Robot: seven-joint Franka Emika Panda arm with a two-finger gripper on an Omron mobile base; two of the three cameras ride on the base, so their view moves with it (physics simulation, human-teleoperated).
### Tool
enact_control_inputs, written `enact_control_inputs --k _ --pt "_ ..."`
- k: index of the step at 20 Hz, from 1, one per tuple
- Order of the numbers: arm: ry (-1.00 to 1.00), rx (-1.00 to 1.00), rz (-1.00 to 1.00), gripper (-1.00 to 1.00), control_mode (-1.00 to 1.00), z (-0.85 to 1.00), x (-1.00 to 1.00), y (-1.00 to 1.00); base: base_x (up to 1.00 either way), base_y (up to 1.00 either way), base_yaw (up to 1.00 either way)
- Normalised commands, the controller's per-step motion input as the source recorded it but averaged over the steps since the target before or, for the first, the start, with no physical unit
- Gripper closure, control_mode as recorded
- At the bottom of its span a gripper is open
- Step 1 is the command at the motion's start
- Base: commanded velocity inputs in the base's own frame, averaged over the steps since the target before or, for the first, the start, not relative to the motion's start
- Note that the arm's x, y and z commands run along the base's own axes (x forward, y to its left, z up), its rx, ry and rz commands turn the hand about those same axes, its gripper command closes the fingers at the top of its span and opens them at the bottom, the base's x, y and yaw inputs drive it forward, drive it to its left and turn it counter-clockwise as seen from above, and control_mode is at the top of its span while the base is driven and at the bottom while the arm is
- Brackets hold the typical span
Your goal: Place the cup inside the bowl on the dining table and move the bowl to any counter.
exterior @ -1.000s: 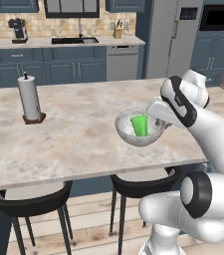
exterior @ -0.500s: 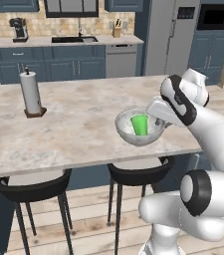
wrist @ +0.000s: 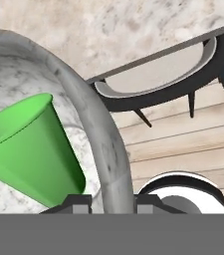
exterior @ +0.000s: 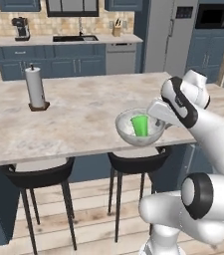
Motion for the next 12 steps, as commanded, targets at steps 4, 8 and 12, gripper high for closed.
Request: enact_control_inputs --k 4,8,12 --pt "0.00 0.00 0.00 1.00 1.00 0.00 0.00 0.00 -0.19 0.85 0.00" --pt "0.00 0.00 0.00 1.00 1.00 0.00 0.00 0.00 -0.09 0.96 0.00" --pt "0.00 0.00 0.00 1.00 1.00 0.00 0.00 0.00 -0.02 0.91 0.00"
